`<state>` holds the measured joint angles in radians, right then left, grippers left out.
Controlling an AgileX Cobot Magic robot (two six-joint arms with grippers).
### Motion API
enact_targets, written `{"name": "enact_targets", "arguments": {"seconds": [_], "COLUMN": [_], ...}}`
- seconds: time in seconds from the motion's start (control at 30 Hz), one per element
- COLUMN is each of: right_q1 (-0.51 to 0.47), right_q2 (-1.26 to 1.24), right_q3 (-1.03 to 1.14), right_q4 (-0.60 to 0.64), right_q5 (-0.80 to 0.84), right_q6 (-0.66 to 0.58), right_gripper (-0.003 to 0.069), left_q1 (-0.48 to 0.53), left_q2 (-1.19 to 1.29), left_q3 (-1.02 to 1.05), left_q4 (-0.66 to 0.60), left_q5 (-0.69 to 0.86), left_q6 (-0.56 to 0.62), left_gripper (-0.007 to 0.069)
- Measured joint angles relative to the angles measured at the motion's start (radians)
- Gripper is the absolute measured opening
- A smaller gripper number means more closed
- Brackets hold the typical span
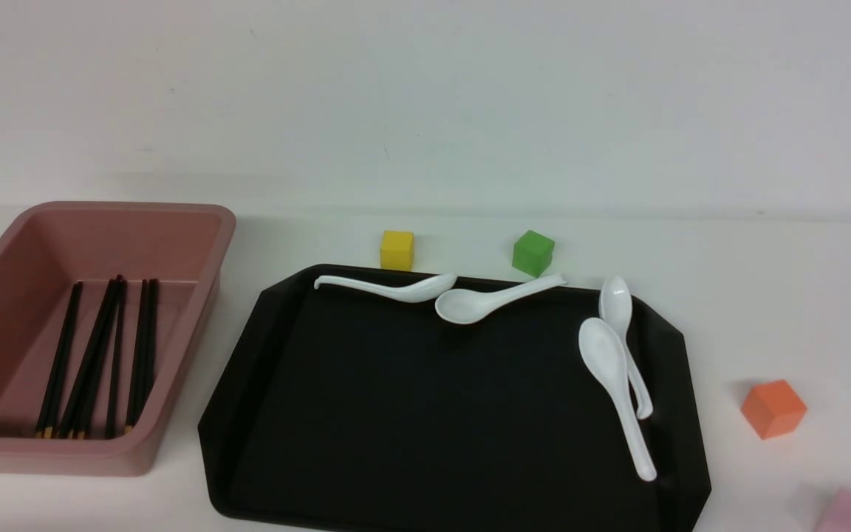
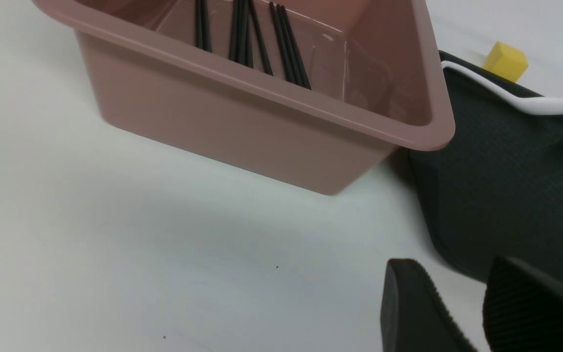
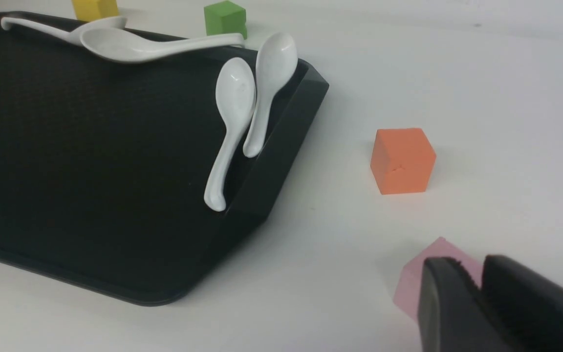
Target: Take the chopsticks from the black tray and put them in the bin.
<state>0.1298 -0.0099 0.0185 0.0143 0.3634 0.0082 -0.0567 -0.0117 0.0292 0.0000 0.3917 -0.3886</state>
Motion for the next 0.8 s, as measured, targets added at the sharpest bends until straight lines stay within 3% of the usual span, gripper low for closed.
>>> {"name": "enact_targets", "arguments": {"seconds": [0.8], "right_q1": [0.0], "right_q2": [0.0], "right_q3": [0.0], "right_q4": [0.0], "right_q5": [0.0], "right_q6": [0.0], "right_gripper": [0.0148], "left_q1": [0.0], "left_q2": [0.0], "left_q3": [0.0], "left_q4": [0.0], "left_q5": [0.0], "left_q6": [0.0], "left_gripper": [0.0238]}}
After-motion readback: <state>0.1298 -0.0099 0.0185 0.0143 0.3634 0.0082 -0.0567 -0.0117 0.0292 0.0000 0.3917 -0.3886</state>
